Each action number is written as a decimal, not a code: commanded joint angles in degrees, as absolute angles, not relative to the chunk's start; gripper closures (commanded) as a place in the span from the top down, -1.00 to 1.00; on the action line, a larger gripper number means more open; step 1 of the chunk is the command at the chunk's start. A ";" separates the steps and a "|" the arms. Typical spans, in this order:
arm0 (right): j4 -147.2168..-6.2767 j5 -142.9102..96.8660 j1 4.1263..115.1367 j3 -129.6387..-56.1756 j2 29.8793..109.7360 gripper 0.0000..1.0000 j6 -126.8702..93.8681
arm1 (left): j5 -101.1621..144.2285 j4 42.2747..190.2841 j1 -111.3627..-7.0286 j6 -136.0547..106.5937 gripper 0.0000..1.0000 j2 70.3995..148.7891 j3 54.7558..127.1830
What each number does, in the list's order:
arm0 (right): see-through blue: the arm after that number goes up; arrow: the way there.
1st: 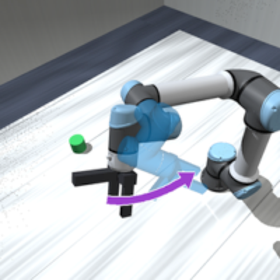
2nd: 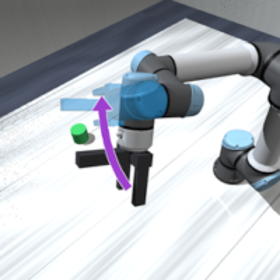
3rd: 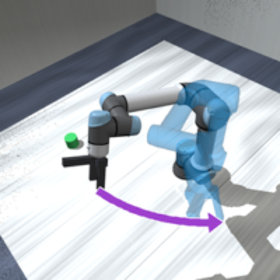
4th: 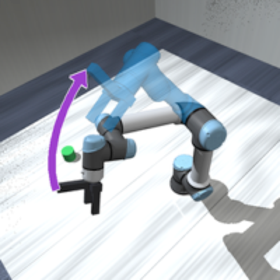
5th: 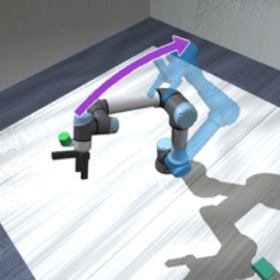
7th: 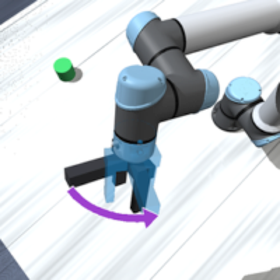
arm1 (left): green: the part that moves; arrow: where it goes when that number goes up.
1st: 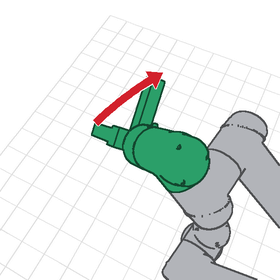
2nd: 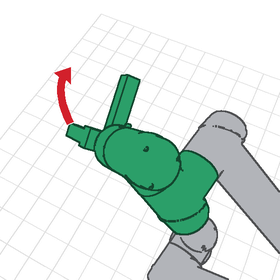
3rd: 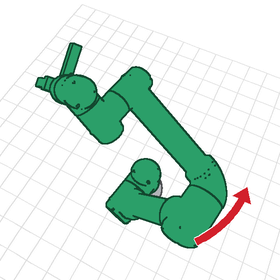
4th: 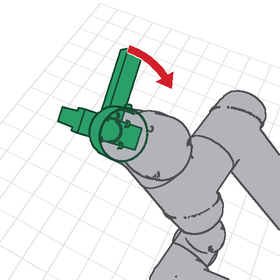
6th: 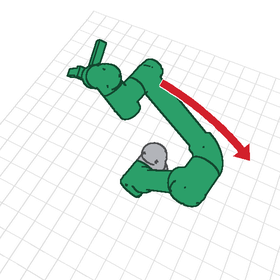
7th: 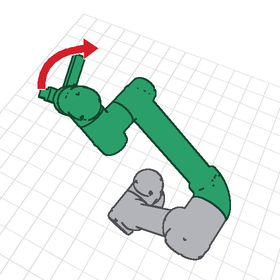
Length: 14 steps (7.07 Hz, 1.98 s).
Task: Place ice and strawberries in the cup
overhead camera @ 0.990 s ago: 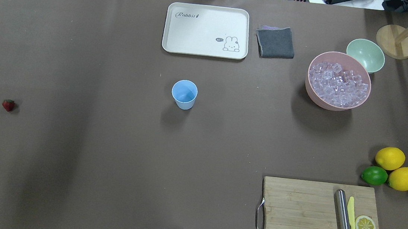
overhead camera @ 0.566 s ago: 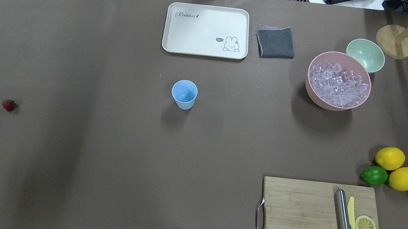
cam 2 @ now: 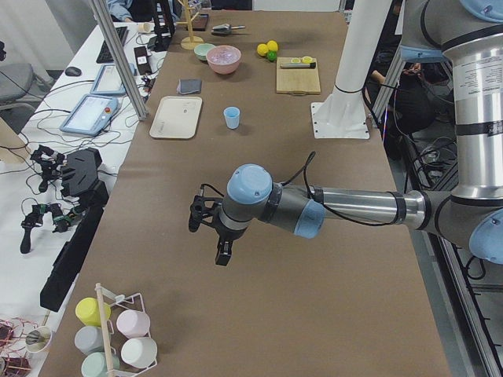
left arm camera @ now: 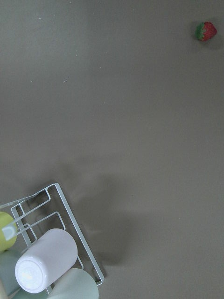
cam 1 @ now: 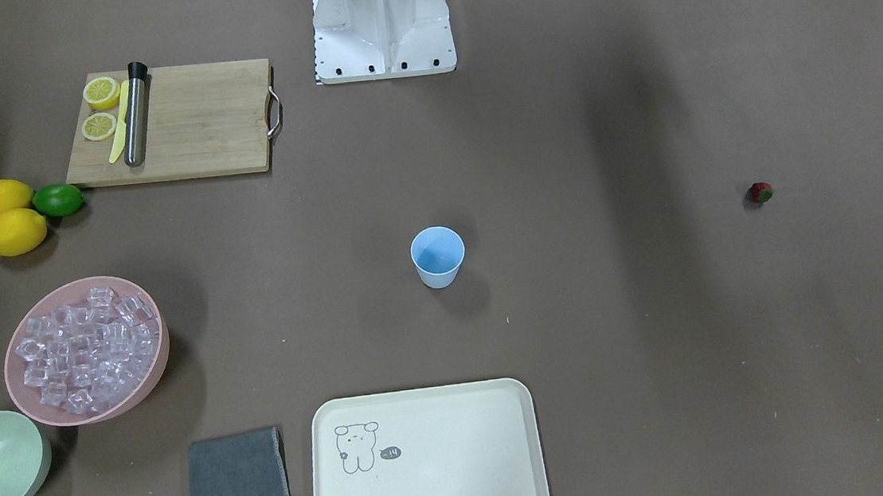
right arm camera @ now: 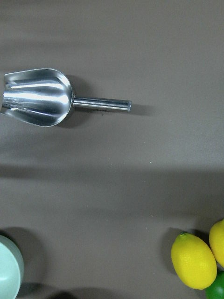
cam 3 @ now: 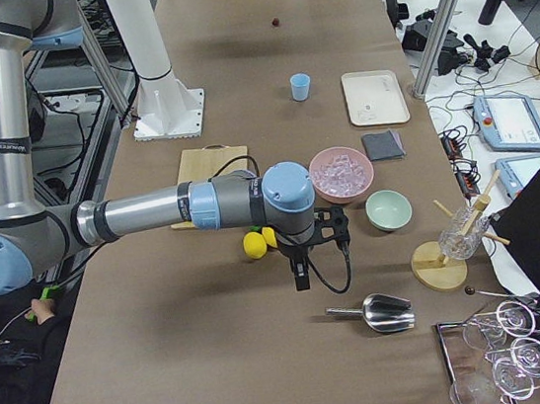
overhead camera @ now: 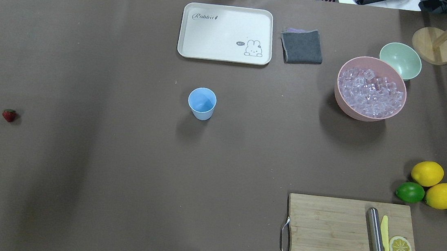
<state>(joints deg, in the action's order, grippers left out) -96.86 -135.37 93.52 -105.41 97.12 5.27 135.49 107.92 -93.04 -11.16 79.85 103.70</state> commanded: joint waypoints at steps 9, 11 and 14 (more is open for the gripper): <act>-96.59 -133.95 79.76 -108.71 82.38 0.98 -17.51 | 135.09 109.69 -92.29 -10.63 0.96 80.68 101.78; -94.32 -132.55 71.93 -109.07 77.89 0.95 -26.31 | 135.00 109.69 -92.29 -10.72 0.96 81.56 101.25; -91.59 -126.83 62.60 -104.87 72.79 0.96 -32.67 | 135.00 109.60 -92.29 -10.99 0.96 83.05 99.68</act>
<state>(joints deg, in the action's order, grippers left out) -92.64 -128.17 66.09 -106.92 75.09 -29.94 135.00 109.63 -92.28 -10.91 82.29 100.54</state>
